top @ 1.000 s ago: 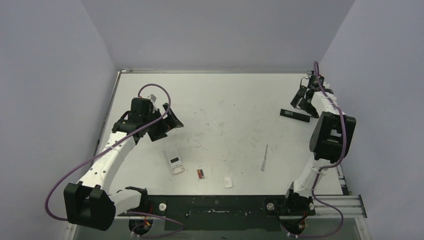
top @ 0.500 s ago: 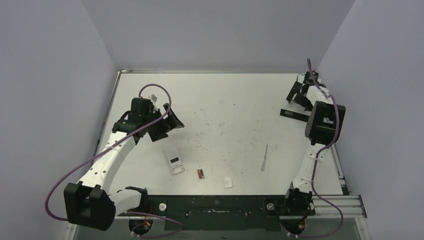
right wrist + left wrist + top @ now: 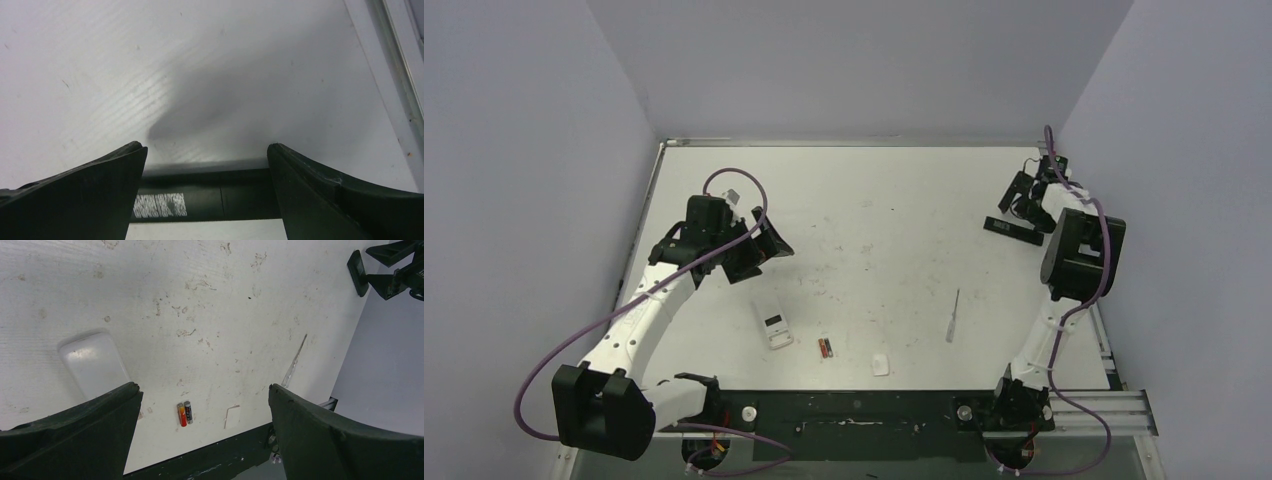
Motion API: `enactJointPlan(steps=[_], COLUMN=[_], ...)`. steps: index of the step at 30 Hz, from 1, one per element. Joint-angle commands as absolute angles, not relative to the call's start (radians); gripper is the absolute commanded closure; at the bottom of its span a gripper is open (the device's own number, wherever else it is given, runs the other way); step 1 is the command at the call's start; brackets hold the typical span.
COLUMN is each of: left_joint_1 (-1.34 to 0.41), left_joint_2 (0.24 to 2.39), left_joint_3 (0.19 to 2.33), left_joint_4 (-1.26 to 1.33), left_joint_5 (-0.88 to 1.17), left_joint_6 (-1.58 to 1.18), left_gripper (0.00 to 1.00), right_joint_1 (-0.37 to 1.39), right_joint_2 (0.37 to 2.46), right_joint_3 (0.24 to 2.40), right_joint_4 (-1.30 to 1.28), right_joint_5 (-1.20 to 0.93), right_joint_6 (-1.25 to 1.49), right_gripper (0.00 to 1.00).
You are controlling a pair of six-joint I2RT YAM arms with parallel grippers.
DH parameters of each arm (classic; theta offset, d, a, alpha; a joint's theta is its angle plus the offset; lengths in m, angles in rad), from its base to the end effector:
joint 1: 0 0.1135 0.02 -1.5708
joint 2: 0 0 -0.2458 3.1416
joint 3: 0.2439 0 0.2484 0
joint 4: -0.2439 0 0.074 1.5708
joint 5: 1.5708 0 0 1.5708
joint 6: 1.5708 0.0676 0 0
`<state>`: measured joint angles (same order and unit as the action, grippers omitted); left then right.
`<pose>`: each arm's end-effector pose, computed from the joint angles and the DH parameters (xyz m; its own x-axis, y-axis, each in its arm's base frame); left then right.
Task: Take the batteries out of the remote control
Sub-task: Pick up the remote control from the corner of the board.
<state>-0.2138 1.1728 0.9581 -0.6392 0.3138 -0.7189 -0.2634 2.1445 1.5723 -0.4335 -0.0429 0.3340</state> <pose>0.2535 -0.0764 0.2431 -0.8178 -0.4634 -0.3412 -0.1841 0.7724 -0.6078 0.4491 -0.1181 0.1203 -0.6923 0.5259 -0.4940 0.4921 0.8449 0.2098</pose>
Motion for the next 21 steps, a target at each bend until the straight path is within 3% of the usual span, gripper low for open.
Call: enactJointPlan(steps=[1,13,21], left_joint_1=[-0.207,-0.209,-0.209], left_joint_2=[1.17,1.173,1.165], left_joint_3=[0.979,0.969,0.949], left_joint_4=[-0.61,-0.591,-0.592], left_joint_5=[0.335,0.354,0.353], left_joint_6=[-0.712,-0.724,-0.729], left_gripper=[0.02,0.02,0.02], right_joint_1=[-0.27,-0.223,-0.174], right_joint_2=[2.069,1.91,1.919], right_joint_3=[1.444,1.286,1.284], right_joint_4=[-0.469,-0.454,-0.474], right_joint_5=[-0.08,-0.237,-0.104], right_joint_6=[0.357,0.254,0.222], right_gripper=[0.03,0.02,0.02])
